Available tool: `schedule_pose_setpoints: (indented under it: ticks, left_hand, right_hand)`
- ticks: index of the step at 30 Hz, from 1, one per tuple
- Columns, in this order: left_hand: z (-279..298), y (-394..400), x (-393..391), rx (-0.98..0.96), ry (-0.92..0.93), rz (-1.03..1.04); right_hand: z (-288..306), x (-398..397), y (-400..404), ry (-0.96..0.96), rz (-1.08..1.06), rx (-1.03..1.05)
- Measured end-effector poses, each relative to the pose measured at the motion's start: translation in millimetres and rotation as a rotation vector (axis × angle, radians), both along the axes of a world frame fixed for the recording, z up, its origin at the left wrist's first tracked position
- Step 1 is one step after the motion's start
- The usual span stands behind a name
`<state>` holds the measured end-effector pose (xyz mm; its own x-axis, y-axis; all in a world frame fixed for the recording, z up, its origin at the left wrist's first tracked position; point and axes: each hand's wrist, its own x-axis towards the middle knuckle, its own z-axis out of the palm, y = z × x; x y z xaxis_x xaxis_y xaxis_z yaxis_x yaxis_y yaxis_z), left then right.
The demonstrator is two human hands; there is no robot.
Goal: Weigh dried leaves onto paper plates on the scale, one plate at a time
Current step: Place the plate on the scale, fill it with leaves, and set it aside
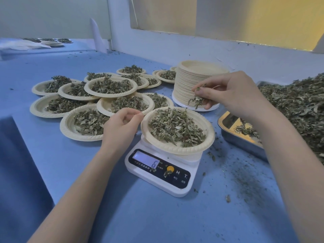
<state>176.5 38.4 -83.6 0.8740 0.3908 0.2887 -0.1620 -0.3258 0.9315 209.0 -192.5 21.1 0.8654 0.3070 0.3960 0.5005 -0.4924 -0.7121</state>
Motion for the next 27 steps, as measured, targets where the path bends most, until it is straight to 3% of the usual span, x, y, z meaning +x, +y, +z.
schedule_pose_setpoints:
  ticks: [11,18,23,27]
  left_hand:
    - [0,-1,0,0.008,0.013,-0.008]
    - [-1,0,1,0.021,0.015,-0.002]
    - [-2,1,1,0.029,0.009,-0.002]
    - [-3,2,2,0.032,0.006,-0.004]
  right_hand:
    - [-1,0,3,-0.03,-0.017,0.025]
    - [-11,-2,13,0.075,0.05,-0.08]
    - [-7,-1,10,0.038,0.061,0.035]
    - [-9,4,7,-0.047,0.007,-0.01]
